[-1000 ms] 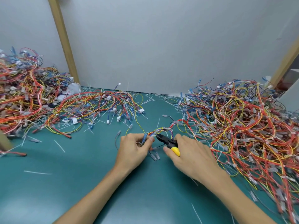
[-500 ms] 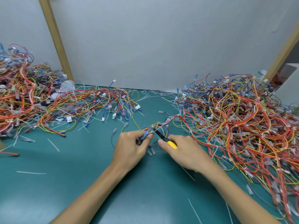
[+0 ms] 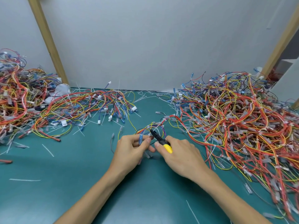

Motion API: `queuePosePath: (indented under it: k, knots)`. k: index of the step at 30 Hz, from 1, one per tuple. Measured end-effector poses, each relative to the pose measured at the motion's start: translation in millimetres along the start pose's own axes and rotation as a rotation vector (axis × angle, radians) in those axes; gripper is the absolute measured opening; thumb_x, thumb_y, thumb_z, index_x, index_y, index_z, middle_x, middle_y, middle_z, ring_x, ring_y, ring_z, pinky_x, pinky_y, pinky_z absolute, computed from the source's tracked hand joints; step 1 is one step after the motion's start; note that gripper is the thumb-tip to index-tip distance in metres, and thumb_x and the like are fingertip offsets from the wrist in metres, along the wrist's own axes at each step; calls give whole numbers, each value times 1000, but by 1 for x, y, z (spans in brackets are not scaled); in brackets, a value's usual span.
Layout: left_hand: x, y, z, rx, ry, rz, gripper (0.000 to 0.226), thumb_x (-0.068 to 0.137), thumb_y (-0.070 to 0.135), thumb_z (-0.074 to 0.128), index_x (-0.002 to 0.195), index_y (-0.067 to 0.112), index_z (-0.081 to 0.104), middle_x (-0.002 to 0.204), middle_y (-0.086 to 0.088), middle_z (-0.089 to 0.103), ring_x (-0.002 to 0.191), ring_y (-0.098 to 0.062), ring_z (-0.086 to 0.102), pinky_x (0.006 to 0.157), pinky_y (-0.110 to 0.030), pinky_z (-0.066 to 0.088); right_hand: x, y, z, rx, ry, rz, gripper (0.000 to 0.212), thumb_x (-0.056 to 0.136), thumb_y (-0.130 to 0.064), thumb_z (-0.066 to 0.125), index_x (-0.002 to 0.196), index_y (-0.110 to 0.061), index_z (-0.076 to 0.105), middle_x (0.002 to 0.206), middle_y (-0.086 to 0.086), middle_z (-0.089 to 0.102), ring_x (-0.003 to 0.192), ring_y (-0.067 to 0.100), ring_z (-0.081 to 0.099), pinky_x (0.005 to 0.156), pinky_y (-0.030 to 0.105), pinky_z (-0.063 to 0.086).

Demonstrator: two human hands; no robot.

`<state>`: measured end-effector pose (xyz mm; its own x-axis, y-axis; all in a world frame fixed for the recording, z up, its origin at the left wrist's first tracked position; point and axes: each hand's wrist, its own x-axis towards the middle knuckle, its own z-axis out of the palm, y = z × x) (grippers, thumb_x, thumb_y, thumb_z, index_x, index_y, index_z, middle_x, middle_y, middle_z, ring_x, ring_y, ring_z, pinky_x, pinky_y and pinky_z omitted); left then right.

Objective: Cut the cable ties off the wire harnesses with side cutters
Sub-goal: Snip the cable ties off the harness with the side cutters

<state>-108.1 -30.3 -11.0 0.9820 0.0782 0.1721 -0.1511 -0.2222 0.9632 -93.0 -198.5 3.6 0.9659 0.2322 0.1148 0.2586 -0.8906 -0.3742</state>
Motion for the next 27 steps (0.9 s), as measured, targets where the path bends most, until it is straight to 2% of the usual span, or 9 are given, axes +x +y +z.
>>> queuePosePath:
  k: [5,10,14,17,20,23,25,27]
  knots:
    - [-1,2,0,-48,10,-31,10,96,12,58,98,15,67,67,-7,72,31,-6,44,33,-17,29,1,4,-6,13,-33,-30,49,87,-72,34,73,-26,44,70,-3,47,76,31,45,63,38,31]
    - [1,1,-4,-36,-57,-48,10,97,18,58,105,22,61,75,-3,75,34,-18,44,39,-17,35,-2,4,-5,1,-14,-27,47,87,-73,33,76,-29,44,70,-4,46,75,30,43,62,38,29]
    - [2,3,-7,-185,-80,-112,13,95,22,59,95,13,68,90,-4,75,60,-27,71,52,-24,54,-1,6,-9,40,-34,-45,49,88,-71,35,79,-25,47,77,0,57,83,32,53,63,38,36]
    - [2,2,-8,-210,-66,-131,12,95,14,60,89,7,67,92,-7,74,68,-34,73,56,-28,57,-2,5,-11,37,-64,-63,47,87,-71,36,78,-27,47,81,1,59,85,32,55,64,37,38]
    - [1,1,-7,-163,-69,-88,14,97,12,56,89,7,66,90,-3,74,63,-33,72,52,-28,55,-2,5,-13,46,-92,-59,45,87,-71,37,74,-29,45,80,0,58,85,31,54,64,37,36]
    - [2,1,-5,-37,-33,-8,17,98,10,54,86,10,66,83,-3,72,50,-29,68,44,-30,54,-3,5,-12,41,-79,-50,46,86,-71,38,78,-27,48,79,-1,57,84,31,55,64,36,35]
    - [1,0,-5,115,-36,73,19,98,11,54,82,13,64,67,-5,69,42,-24,65,41,-30,52,-5,6,-9,-23,-22,-71,46,86,-72,37,83,-27,48,85,-2,60,87,31,57,65,36,36]
    - [-1,0,-3,269,-61,139,21,97,14,54,78,18,61,49,0,62,34,-17,60,39,-25,48,-6,7,-8,-108,45,-127,41,88,-70,36,88,-30,43,93,-3,61,92,29,58,67,37,35]
